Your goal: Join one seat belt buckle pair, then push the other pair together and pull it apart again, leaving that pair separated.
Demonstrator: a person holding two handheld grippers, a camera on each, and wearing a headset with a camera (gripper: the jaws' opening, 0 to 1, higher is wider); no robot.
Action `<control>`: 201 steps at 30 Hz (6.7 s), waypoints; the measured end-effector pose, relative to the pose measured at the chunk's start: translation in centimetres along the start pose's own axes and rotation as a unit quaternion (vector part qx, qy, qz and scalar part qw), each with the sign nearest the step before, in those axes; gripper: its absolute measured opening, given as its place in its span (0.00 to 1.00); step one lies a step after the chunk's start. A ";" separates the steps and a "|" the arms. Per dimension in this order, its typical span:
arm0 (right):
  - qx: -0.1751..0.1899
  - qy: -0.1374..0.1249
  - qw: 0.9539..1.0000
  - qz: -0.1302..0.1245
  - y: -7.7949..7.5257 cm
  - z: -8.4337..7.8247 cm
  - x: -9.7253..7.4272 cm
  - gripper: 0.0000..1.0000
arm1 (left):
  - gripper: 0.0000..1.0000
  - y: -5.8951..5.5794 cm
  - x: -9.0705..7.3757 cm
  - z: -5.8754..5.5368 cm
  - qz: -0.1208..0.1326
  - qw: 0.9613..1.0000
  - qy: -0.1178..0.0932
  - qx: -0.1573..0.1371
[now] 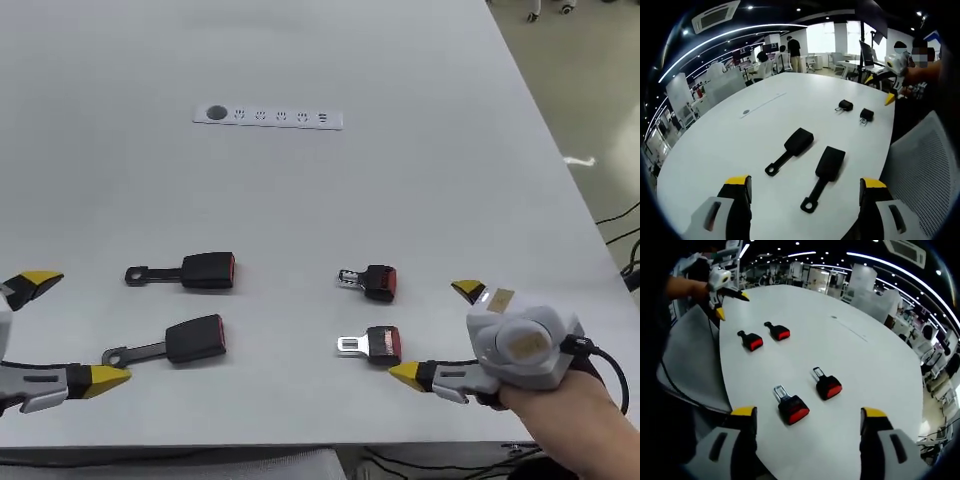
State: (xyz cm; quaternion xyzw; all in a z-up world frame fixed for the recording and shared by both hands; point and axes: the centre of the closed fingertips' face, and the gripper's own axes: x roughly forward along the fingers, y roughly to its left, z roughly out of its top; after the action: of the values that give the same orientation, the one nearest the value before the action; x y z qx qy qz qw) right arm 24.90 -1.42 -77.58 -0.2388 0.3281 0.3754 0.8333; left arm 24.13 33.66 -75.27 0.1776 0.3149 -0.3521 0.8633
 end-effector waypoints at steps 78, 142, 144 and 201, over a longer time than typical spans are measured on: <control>-0.167 0.122 0.957 0.202 3.0 -4.2 7.9 0.35 | 0.33 -5.2 11.1 -4.0 -0.229 0.926 0.176 0.244; -0.205 0.069 0.951 0.222 12.7 6.2 15.2 0.35 | 0.33 -5.4 11.5 -4.1 -0.232 0.918 0.192 0.258; -0.205 0.065 0.951 0.222 12.9 6.4 15.4 0.35 | 0.33 -5.5 11.5 -4.1 -0.232 0.918 0.193 0.259; -0.213 0.063 0.948 0.227 13.9 7.9 16.6 0.32 | 0.32 -5.6 11.2 -3.8 -0.248 0.920 0.166 0.253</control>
State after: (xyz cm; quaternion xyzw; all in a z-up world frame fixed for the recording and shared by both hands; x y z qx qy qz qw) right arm 25.28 19.89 -86.47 -0.3527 0.3379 0.5999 0.6336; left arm 24.78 26.26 -86.06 0.3616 0.3881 -0.5886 0.6101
